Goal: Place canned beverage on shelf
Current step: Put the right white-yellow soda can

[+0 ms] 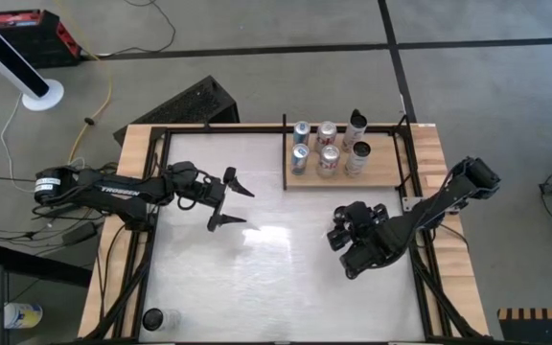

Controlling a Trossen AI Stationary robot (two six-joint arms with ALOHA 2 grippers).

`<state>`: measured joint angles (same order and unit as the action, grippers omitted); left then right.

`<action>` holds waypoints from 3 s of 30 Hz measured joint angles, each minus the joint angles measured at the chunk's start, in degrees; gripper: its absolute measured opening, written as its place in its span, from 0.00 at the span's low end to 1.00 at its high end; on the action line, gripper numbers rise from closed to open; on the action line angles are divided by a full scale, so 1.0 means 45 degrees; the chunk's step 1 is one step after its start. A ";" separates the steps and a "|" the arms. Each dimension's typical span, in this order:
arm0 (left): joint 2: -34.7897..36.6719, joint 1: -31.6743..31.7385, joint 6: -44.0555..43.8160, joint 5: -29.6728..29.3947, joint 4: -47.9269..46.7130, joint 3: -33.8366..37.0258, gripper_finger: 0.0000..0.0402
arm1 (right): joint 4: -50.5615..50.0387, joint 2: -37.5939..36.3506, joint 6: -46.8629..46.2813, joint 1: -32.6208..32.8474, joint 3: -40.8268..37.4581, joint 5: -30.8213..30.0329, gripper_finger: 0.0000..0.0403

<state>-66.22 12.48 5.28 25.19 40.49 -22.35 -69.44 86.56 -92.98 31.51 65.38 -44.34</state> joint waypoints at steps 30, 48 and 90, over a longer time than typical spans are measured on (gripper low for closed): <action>0.0000 -0.0002 0.0583 -0.0121 0.0070 0.0000 0.88 | -0.4510 -0.4050 -0.0144 0.0510 -0.0041 -0.0227 0.67; 0.0000 0.0143 0.2318 -0.1783 0.0224 -0.0651 0.88 | -0.4588 -0.7030 0.6357 -0.4147 -0.0037 -0.0462 0.67; 0.0000 0.0391 0.2549 -0.1098 -0.0335 -0.0651 0.88 | 0.4739 -0.8546 1.8322 -1.8079 -0.3010 0.5318 0.67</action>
<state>-66.22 14.24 16.75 20.25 38.98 -25.28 -48.12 48.11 -10.53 -49.85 51.83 -20.41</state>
